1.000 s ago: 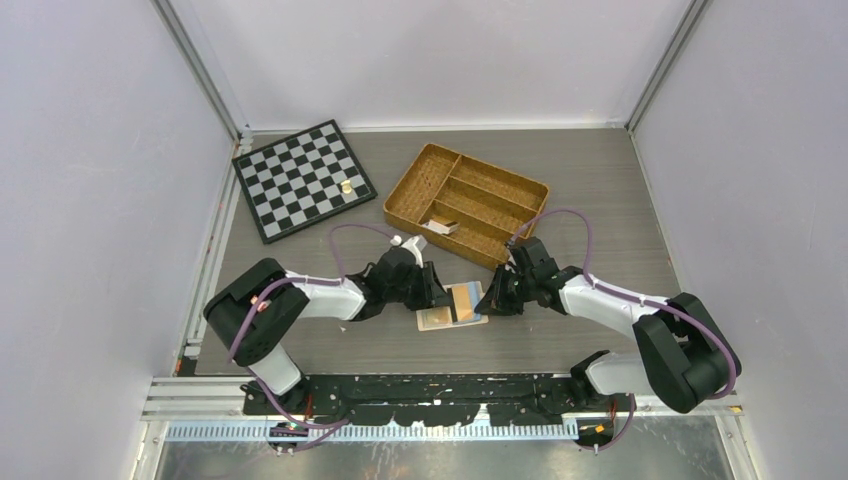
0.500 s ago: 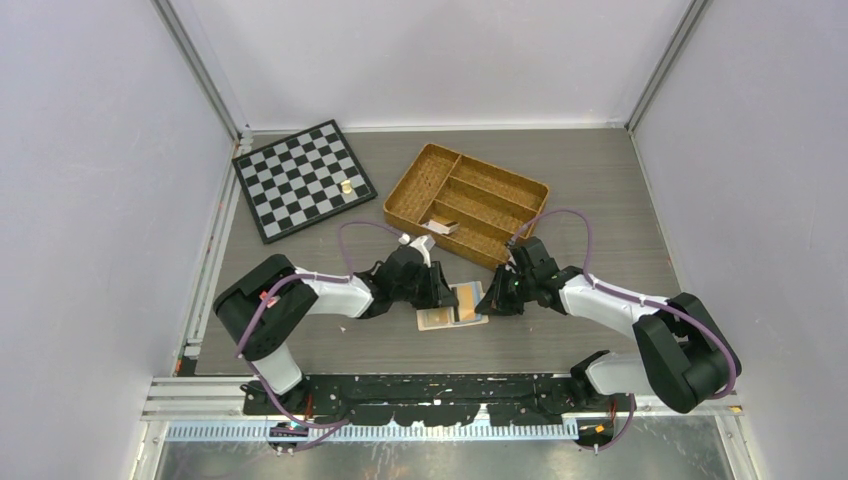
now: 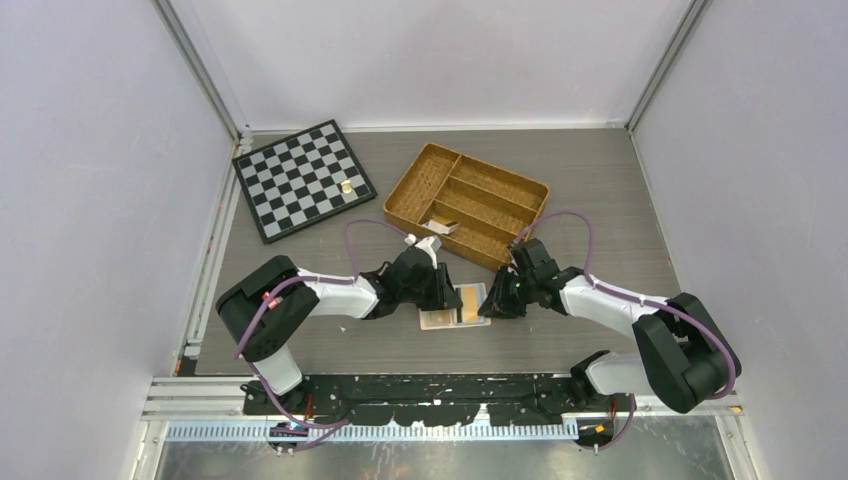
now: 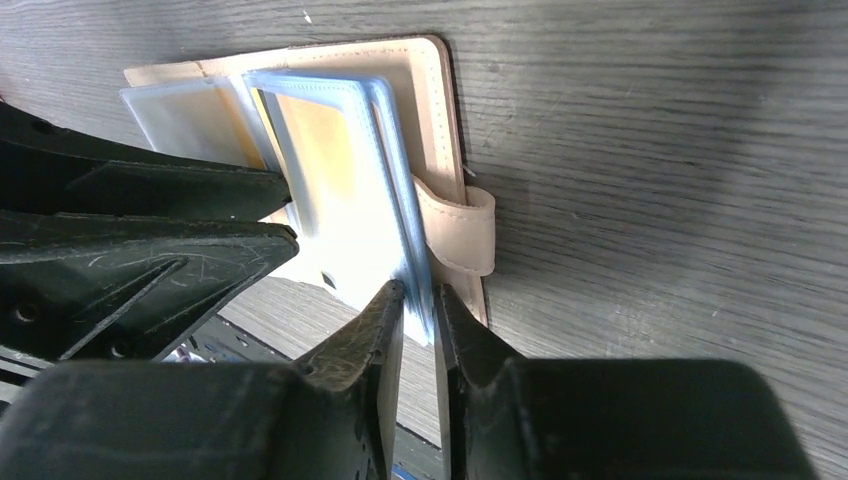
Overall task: Put the credit cards into the card holder
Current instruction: Insert the credit card into the card holder.
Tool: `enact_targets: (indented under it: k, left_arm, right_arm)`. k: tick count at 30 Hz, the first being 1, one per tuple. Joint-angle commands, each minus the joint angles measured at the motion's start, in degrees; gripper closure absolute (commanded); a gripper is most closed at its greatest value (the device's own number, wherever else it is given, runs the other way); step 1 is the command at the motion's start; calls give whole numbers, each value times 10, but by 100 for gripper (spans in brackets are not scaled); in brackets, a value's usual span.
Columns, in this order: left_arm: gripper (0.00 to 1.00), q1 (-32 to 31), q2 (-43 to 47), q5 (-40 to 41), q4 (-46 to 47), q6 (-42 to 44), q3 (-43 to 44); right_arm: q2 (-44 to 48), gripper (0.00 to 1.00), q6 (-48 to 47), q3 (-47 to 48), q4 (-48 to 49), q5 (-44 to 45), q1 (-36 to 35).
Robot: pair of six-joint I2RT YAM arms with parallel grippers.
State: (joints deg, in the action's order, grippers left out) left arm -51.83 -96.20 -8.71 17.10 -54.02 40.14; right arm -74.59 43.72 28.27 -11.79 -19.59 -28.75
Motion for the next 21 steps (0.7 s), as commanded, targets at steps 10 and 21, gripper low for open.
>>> enact_targets:
  k: [10,21]
  left_arm:
    - [64,-18,22,-21,25,-2,6]
    - [46,-10,161,82,-182,62,0]
  right_arm:
    - [93,53,8,6,-42,74,-2]
    - [111,62,-16,11,-44,33,-2]
